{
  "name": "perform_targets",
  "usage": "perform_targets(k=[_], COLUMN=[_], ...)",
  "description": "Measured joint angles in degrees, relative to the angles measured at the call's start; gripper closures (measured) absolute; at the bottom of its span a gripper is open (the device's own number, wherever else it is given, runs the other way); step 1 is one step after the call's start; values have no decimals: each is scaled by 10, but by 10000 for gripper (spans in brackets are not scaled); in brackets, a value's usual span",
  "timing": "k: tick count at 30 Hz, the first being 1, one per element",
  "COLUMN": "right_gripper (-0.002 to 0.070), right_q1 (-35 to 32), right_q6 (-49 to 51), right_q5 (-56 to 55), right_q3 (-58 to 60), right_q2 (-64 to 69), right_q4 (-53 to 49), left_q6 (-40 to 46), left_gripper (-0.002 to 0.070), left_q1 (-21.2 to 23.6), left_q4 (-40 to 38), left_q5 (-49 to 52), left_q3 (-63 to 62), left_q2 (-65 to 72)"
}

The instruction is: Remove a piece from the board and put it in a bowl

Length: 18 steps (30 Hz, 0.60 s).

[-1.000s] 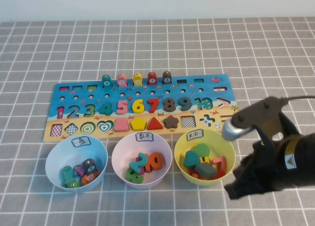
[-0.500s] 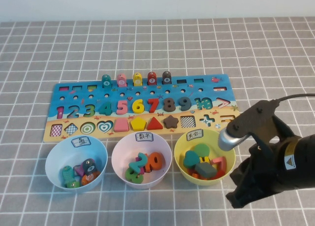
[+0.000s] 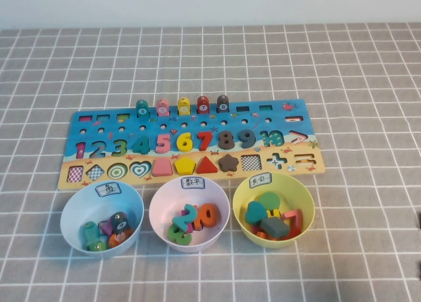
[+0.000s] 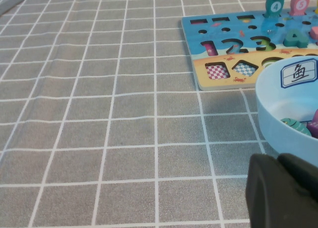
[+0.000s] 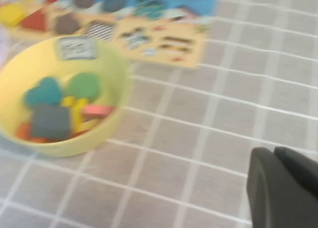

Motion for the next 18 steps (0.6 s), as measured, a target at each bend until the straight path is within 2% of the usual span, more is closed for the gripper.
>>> perform_targets(k=[4,10,18], right_gripper=[693,693,693], right_q1=[-72,-158,-209], right_q6=[0,0,0], right_q5=[-14,-8,40], right_q3=[80,141,190], right_q2=[-125,-279,-435], right_q4=[17,20,20], left_q6=[0,0,0], left_gripper=[680,679,679], left_q1=[0,0,0], left_q4=[0,0,0], left_q5=[0,0,0], left_q3=[0,0,0], left_q2=[0,0,0])
